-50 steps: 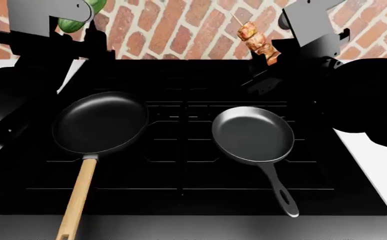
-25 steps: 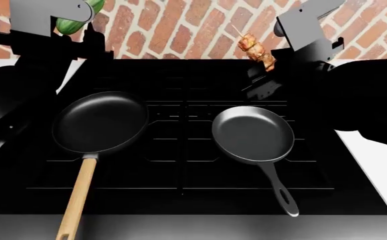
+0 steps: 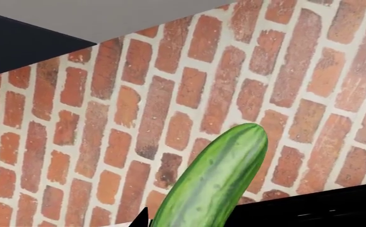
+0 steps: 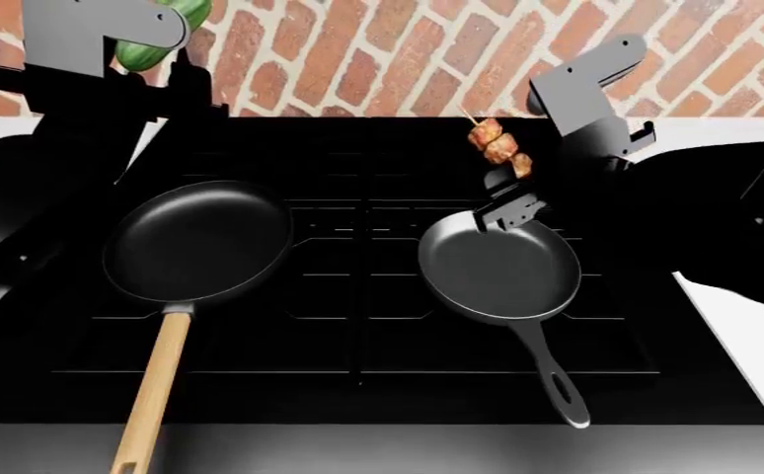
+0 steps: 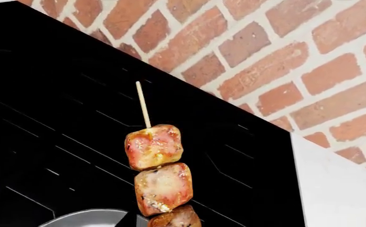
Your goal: Place both pans onto different burners. Then place the pickle and the skewer on different pans.
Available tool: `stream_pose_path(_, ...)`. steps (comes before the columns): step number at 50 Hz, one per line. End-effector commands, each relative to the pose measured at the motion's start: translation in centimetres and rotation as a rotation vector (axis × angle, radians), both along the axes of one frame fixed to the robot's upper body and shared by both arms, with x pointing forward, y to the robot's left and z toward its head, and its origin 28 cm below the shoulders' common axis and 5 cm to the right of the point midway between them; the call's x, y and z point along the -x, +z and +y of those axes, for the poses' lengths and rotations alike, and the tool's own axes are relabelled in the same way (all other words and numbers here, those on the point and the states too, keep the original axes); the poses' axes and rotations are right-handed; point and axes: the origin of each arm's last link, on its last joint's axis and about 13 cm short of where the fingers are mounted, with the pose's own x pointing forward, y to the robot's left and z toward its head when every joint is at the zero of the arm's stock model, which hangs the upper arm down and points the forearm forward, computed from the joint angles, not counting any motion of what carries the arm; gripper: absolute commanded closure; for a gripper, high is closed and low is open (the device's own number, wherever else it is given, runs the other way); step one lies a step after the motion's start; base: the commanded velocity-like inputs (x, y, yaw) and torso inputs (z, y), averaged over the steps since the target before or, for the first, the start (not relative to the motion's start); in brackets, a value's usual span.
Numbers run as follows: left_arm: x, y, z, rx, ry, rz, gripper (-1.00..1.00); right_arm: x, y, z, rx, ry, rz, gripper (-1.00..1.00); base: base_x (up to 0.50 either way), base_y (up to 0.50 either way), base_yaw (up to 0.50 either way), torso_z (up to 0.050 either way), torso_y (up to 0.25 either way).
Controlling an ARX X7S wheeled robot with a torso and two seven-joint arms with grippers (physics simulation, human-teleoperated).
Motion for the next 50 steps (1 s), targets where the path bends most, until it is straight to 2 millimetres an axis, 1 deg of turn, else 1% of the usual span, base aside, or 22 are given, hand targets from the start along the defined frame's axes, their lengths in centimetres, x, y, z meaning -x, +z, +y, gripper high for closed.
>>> stream_pose_path(1, 0.0, 0.1, -0.1, 0.011, -0.001, -0.007, 1.0, 0.6, -0.3, -0.1, 0.021, -0.003, 0.022, 1.0, 0.0, 0.0, 0.0, 0.0, 0.0)
stream_pose_path(25, -0.1, 0.0, 0.0, 0.018, -0.003, -0.007, 1.0, 1.7, -0.8, -0.4, 0.026, -0.022, 0.06, 1.0, 0.0, 0.0, 0.0, 0.0, 0.0)
stream_pose_path(39, -0.2, -0.3, 0.0, 0.023, -0.005, -0.004, 1.0, 2.8, -1.7, -0.6, 0.028, -0.025, 0.083, 1.0, 0.0, 0.0, 0.0, 0.0, 0.0)
stream_pose_path(50, -0.2, -0.4, 0.0, 0.027, -0.004, -0.002, 1.0, 3.4, -1.8, -0.4, 0.029, -0.022, 0.082, 1.0, 0.0, 0.0, 0.0, 0.0, 0.001)
